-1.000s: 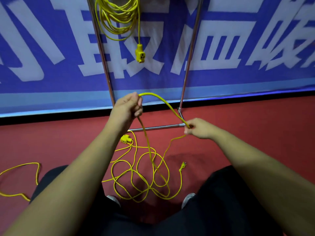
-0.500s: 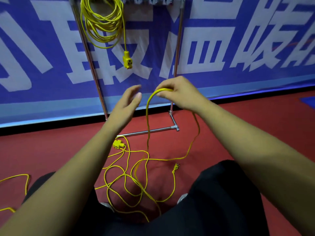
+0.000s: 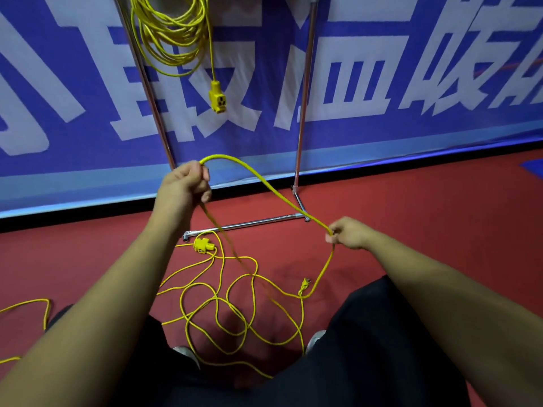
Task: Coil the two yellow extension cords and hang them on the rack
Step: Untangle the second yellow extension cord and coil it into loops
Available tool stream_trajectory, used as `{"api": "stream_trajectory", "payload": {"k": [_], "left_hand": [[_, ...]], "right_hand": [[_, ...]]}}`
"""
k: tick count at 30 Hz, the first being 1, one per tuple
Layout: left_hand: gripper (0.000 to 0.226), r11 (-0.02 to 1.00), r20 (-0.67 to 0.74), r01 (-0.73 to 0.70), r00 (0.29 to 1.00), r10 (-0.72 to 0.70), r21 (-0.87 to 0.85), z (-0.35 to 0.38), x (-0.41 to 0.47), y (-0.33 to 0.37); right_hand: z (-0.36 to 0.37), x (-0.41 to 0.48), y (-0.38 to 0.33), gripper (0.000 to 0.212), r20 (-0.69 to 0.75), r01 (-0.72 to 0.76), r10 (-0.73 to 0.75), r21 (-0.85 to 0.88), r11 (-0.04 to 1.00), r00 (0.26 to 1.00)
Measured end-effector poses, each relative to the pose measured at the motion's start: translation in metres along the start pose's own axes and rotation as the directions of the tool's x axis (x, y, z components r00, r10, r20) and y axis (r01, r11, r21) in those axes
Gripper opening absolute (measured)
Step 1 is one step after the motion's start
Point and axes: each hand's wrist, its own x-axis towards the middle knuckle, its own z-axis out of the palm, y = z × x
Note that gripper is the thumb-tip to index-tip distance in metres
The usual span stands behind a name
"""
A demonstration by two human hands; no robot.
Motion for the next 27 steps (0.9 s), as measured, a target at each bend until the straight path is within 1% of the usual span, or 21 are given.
{"api": "stream_trajectory", "payload": {"k": [1,2,3,4,5,6,8,10,11,12,13,15,17,19,22,23,25,26,27], "left_hand": [[0.031,0.978,-0.048,0.022,0.999,-0.012,0.207,-0.01,0.005,-0.008],[0.02,0.904,-0.101,0.064,0.995,-0.023,0.423,-0.019,0.009,-0.017],[0.016,0.786,-0.147,0.127,0.988,-0.046,0.605,-0.025,0.012,-0.025],[0.034,0.671,-0.168,0.159,0.984,-0.052,0.725,-0.027,0.013,-0.032],[0.049,0.622,-0.143,0.138,0.989,-0.042,0.77,-0.025,0.012,-0.035],[0.053,0.619,-0.102,0.089,0.995,-0.015,0.781,-0.017,0.009,-0.034],[0.047,0.68,0.009,-0.027,1.0,0.03,0.733,0.005,0.003,-0.031],[0.033,0.763,0.122,-0.073,0.992,-0.008,0.642,0.026,-0.001,-0.03],[0.027,0.789,0.191,-0.09,0.981,-0.036,0.608,0.035,-0.003,-0.029],[0.027,0.808,0.245,-0.091,0.967,-0.067,0.582,0.042,-0.003,-0.03],[0.031,0.821,0.294,-0.09,0.951,-0.097,0.564,0.045,-0.003,-0.033],[0.039,0.857,0.34,-0.074,0.932,-0.122,0.509,0.045,-0.003,-0.033],[0.037,0.907,0.302,-0.06,0.95,-0.075,0.416,0.038,-0.002,-0.032],[0.034,0.95,0.192,-0.039,0.981,-0.023,0.31,0.028,0.0,-0.028],[0.031,0.997,0.04,-0.002,0.999,-0.002,0.083,0.01,0.004,-0.023],[0.031,0.999,0.015,0.004,1.0,-0.005,0.044,0.004,0.004,-0.022],[0.032,0.999,-0.007,0.017,1.0,-0.017,0.032,-0.003,0.004,-0.024],[0.034,0.999,-0.03,0.035,0.999,-0.034,0.04,-0.006,0.003,-0.025],[0.035,0.996,-0.062,0.055,0.997,-0.051,0.063,-0.009,0.004,-0.027]], "right_hand": [[0.001,-0.002,-0.001,0.018,-0.033,0.021,-0.018,0.085,0.996,0.999],[0.001,-0.002,-0.008,0.013,-0.077,0.056,-0.044,0.158,0.986,0.996],[-0.001,-0.001,-0.018,0.009,-0.131,0.106,-0.079,0.208,0.972,0.988],[-0.005,0.0,-0.032,0.011,-0.181,0.16,-0.12,0.227,0.961,0.976],[-0.01,0.001,-0.048,0.014,-0.212,0.217,-0.17,0.224,0.95,0.962],[-0.015,0.001,-0.065,0.017,-0.223,0.27,-0.223,0.207,0.94,0.949],[-0.024,-0.003,-0.1,0.015,-0.191,0.378,-0.35,0.132,0.916,0.917],[-0.03,-0.011,-0.135,0.012,-0.152,0.468,-0.458,0.038,0.883,0.876],[-0.032,-0.016,-0.151,0.012,-0.158,0.508,-0.499,0.013,0.862,0.852],[-0.033,-0.019,-0.162,0.012,-0.178,0.528,-0.517,0.014,0.849,0.837],[-0.035,-0.021,-0.169,0.013,-0.203,0.536,-0.518,0.043,0.843,0.831],[-0.038,-0.02,-0.171,0.013,-0.224,0.536,-0.505,0.102,0.838,0.833],[-0.037,-0.016,-0.159,0.017,-0.177,0.503,-0.48,0.121,0.856,0.859],[-0.028,-0.007,-0.132,0.019,-0.106,0.463,-0.453,0.092,0.882,0.885],[-0.007,0.011,-0.084,0.015,-0.041,0.34,-0.338,0.055,0.939,0.94],[-0.001,0.013,-0.072,0.014,0.003,0.298,-0.299,0.06,0.953,0.954],[0.007,0.018,-0.058,0.012,0.101,0.238,-0.242,0.047,0.97,0.965],[0.01,0.02,-0.057,0.01,0.113,0.222,-0.225,0.038,0.974,0.968],[0.012,0.022,-0.057,0.01,0.091,0.219,-0.222,0.042,0.975,0.971]]}}
